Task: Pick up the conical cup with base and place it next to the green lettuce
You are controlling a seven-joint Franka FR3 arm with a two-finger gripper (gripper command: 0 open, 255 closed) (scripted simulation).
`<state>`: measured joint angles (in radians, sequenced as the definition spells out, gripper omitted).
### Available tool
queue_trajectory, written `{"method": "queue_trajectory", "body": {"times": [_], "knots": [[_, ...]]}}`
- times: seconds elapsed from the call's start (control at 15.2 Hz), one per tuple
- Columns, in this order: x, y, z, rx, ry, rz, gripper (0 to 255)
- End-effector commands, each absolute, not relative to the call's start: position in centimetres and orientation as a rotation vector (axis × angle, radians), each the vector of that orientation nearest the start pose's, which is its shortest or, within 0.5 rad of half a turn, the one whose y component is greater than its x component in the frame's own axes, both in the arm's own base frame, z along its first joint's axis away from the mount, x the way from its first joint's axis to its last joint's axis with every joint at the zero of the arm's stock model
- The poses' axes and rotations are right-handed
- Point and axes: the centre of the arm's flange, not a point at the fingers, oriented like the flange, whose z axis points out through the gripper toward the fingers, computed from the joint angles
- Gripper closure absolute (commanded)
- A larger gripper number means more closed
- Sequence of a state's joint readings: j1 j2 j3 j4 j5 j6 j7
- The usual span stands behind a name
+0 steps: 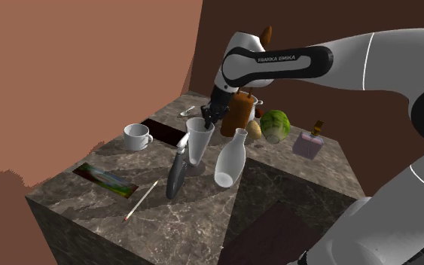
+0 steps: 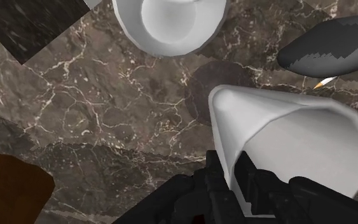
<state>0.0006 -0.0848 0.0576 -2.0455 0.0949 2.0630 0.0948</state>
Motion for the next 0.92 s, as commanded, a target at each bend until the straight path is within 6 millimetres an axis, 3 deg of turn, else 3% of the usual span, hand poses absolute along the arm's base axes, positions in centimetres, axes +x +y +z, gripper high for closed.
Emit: {"method": "queue_trajectory", "body": {"times": [0.0, 0.86], "knots": [[54.0, 3.7, 49.7, -3.047, 0.118, -0.146, 255], [54.0, 3.7, 56.5, -3.047, 0.118, -0.146, 255]]}}
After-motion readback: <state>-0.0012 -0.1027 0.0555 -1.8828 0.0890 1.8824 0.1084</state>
